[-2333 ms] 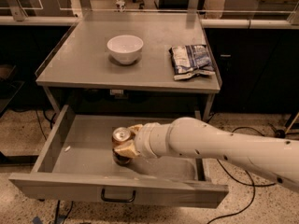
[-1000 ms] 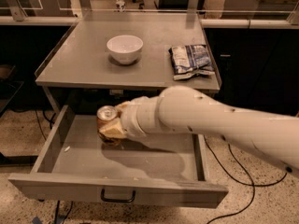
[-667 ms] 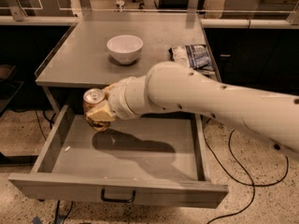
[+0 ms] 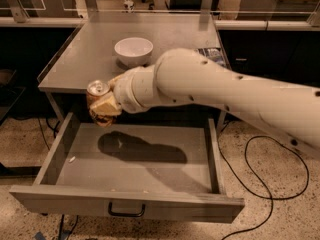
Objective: Pick orange can from top drawer and place on counter
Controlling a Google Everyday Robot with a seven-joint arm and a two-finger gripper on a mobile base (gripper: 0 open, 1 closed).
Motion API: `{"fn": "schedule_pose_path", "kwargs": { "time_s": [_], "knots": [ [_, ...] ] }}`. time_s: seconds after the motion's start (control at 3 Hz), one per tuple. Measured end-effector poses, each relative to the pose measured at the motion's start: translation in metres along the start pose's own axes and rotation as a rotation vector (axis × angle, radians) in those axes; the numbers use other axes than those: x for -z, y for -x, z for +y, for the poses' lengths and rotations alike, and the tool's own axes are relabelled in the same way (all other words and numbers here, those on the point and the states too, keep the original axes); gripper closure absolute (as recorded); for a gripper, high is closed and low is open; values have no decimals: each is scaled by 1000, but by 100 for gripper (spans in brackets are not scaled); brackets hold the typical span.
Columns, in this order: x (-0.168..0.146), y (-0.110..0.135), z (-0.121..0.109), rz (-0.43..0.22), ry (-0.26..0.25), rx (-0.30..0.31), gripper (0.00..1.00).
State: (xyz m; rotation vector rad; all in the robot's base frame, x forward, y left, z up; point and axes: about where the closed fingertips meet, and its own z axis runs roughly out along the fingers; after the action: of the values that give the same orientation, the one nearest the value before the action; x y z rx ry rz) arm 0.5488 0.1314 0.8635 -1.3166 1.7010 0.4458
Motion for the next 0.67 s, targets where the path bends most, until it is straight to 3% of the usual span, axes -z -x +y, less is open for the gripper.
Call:
{"fn": "schedule_pose_path", "kwargs": {
  "time_s": [0.33, 0.67],
  "knots": [
    [-15, 40, -50, 9, -22, 42, 100],
    [-14, 47, -55, -1, -25, 47, 100]
  ]
}}
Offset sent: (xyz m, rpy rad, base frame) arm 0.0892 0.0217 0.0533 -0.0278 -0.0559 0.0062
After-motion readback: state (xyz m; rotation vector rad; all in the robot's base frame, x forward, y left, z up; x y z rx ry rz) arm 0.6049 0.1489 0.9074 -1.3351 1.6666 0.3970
